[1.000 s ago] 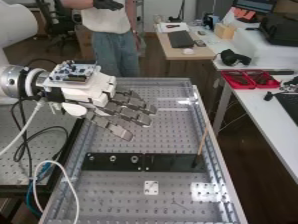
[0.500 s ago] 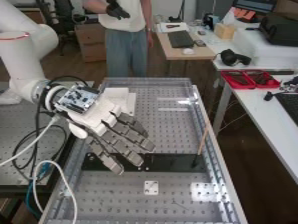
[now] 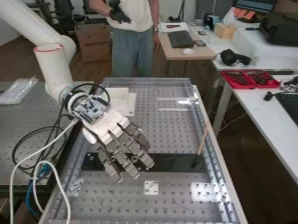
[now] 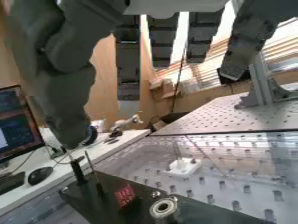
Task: Grab the bearing and place it in the white container
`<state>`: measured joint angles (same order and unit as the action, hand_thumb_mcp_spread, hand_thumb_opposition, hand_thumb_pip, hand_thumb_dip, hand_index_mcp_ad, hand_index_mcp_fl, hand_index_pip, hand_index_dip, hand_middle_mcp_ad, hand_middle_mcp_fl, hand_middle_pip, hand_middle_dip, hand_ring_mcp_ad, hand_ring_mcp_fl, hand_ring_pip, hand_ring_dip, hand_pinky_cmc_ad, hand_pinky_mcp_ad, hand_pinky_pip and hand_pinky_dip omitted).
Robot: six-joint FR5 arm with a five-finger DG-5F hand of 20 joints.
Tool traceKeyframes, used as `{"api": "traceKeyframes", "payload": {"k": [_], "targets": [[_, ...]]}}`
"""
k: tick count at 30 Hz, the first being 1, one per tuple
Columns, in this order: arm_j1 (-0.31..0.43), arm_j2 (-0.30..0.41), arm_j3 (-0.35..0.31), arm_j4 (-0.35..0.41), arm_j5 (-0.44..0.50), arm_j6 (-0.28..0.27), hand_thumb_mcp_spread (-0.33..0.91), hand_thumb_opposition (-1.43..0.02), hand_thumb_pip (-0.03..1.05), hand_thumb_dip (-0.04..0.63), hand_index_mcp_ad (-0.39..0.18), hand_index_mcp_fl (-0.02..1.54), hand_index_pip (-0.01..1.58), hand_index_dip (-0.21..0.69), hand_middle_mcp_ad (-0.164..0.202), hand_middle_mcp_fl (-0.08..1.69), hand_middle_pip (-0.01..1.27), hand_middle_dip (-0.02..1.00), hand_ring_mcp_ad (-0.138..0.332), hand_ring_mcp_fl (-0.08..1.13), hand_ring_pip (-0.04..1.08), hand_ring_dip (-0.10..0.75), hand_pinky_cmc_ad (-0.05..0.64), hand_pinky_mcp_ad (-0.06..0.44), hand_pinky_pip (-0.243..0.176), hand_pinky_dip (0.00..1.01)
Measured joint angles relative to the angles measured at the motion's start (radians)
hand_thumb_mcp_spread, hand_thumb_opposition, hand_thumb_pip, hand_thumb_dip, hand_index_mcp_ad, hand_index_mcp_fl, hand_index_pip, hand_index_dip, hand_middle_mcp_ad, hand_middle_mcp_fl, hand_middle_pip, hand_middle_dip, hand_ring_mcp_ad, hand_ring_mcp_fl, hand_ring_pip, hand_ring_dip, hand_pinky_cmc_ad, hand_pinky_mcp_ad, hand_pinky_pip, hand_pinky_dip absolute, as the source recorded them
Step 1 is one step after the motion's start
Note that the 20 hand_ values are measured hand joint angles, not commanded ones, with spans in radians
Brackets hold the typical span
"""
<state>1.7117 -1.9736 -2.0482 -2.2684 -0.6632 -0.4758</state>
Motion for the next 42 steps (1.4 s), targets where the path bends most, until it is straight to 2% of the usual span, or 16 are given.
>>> {"api": "traceKeyframes", "payload": {"k": [9,15,21,35,39,42], "targets": [[0.009,-0.008,-0.006,-0.005,0.029,-0.04,0.43,-0.81,0.56,0.253,-0.054,0.05,1.28,0.298,0.073,0.02,0.14,0.19,0.157,0.01,0.1,0.087,0.393,0.312,-0.077,0.25],[0.015,-0.015,-0.031,0.03,0.041,-0.081,0.43,-0.81,0.56,0.269,-0.054,0.05,1.32,0.328,0.07,0.02,0.14,0.19,0.155,0.01,0.1,0.087,0.393,0.314,-0.075,0.2],[0.018,-0.044,-0.035,0.064,0.04,-0.118,0.43,-0.81,0.57,0.269,-0.054,0.05,1.36,0.333,0.07,0.02,0.14,0.19,0.155,0.01,0.1,0.087,0.393,0.314,-0.075,0.19],[0.005,-0.074,-0.035,0.077,0.017,-0.147,0.43,-0.81,0.57,0.269,-0.054,0.06,1.43,0.337,0.07,0.02,0.14,0.2,0.155,0.01,0.1,0.087,0.393,0.314,-0.059,0.2],[0.003,-0.075,-0.033,0.068,0.01,-0.14,0.43,-0.82,0.57,0.284,-0.054,0.07,1.44,0.337,0.07,0.02,0.14,0.2,0.155,0.01,0.1,0.087,0.393,0.311,-0.061,0.19],[0.002,-0.076,-0.033,0.061,0.003,-0.129,0.45,-0.82,0.57,0.284,-0.054,0.07,1.44,0.337,0.07,0.02,0.14,0.2,0.154,0.01,0.1,0.087,0.393,0.314,-0.045,0.19]]}}
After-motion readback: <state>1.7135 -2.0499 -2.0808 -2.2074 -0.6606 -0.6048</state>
